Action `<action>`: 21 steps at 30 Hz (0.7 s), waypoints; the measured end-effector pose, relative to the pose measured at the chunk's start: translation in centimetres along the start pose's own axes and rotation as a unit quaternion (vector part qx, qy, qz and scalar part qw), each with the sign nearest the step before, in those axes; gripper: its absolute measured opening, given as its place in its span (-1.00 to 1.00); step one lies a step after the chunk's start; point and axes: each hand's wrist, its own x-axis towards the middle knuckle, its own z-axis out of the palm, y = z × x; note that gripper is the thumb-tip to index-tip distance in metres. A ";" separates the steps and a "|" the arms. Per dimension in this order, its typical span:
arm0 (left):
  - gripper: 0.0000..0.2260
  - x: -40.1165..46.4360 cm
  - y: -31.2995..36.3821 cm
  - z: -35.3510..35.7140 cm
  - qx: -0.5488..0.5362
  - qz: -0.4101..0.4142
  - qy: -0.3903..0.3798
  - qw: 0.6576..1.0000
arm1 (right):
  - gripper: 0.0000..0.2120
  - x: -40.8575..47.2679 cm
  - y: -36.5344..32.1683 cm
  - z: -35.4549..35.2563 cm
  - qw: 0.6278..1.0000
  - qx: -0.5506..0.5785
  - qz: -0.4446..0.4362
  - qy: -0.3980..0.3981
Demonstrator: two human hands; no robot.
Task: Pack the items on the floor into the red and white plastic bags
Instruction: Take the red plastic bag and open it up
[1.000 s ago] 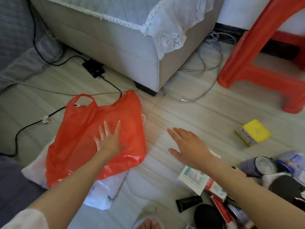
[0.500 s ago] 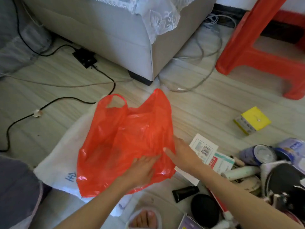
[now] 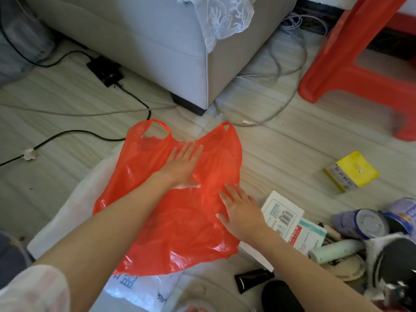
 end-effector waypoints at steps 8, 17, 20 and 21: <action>-0.52 -0.3 1.0 1.0 0.040 0.034 0.167 0.984 | -0.52 -0.4 1.4 -2.1 0.982 0.117 0.006 0.147; -0.77 -8.7 4.8 -4.9 0.105 0.240 0.450 0.854 | -0.76 -0.4 -2.1 -12.9 0.854 0.437 0.096 0.267; -0.65 -11.0 6.3 -4.8 0.102 0.245 0.466 0.844 | -0.89 -1.9 -2.1 -13.9 0.832 0.478 0.132 0.249; -0.61 -11.7 6.6 -4.8 0.100 0.241 0.464 0.847 | -0.90 -2.4 -1.9 -14.0 0.824 0.485 0.153 0.250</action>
